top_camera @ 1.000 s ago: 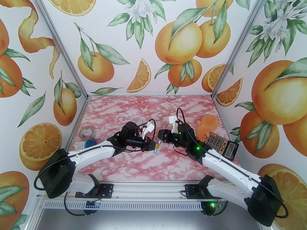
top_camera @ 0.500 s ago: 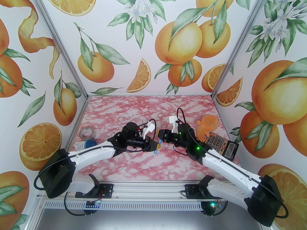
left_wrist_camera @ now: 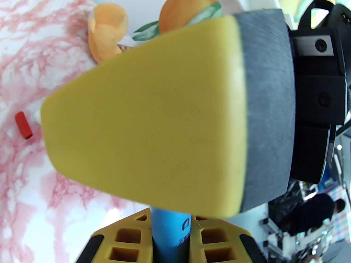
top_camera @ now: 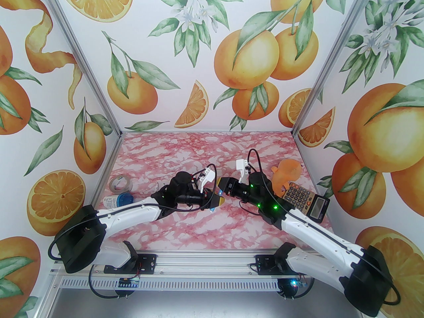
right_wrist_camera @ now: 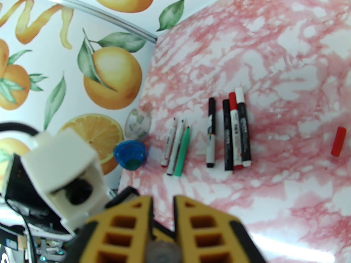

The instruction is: Open the pen caps

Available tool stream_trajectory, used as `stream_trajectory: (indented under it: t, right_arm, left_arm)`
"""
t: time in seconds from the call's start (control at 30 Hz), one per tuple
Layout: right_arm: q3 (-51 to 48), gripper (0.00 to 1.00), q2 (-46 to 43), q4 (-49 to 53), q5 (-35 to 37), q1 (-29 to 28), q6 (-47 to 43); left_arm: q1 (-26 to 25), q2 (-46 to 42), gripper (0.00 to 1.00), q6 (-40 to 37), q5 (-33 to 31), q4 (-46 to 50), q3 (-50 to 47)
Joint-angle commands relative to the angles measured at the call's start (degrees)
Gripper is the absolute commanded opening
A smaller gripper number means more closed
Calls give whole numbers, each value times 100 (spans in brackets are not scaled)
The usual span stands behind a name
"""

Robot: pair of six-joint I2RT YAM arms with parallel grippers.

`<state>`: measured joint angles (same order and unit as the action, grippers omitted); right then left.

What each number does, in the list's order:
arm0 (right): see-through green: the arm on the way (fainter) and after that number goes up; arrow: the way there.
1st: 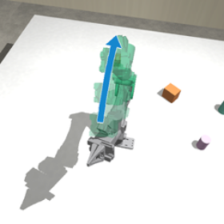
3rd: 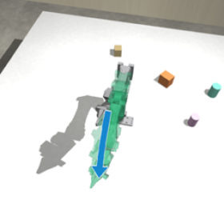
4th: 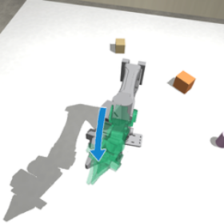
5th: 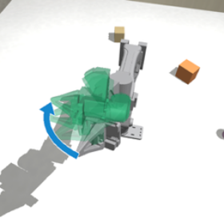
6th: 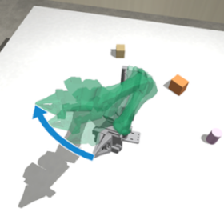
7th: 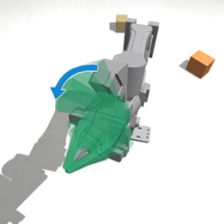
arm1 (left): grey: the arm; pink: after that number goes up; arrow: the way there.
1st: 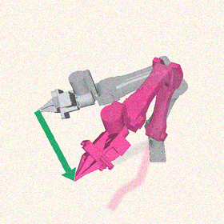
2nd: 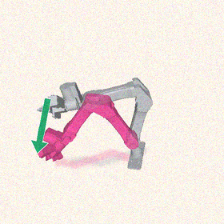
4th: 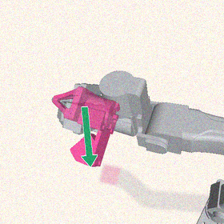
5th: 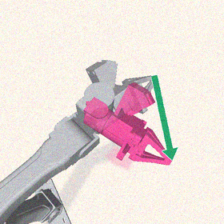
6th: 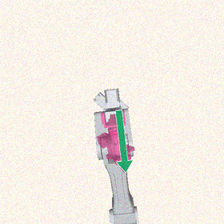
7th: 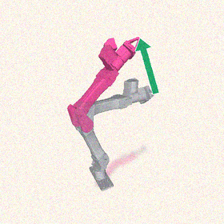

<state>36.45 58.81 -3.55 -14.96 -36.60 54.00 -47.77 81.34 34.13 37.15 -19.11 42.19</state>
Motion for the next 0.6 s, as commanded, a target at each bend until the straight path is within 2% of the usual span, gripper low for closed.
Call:
stream_trajectory:
  t: [0.0,0.13,0.3,0.47,0.57]
  right_arm:
    - [-92,13,-104,-213,268,36,105]
    - [-145,12,-198,-290,435,37,5]
    - [-177,12,-242,-720,286,93,-238]
    - [-190,12,-262,-867,120,252,-257]
    - [-147,12,-290,-796,90,393,-284]
  left_arm:
    - [-19,-58,2,-131,-141,-25,-35]
    - [-65,-18,2,-220,16,43,23]
    - [-97,40,2,-238,305,-49,15]
    - [-98,-29,1,-309,307,61,29]
    - [-115,-42,0,-532,215,492,133]
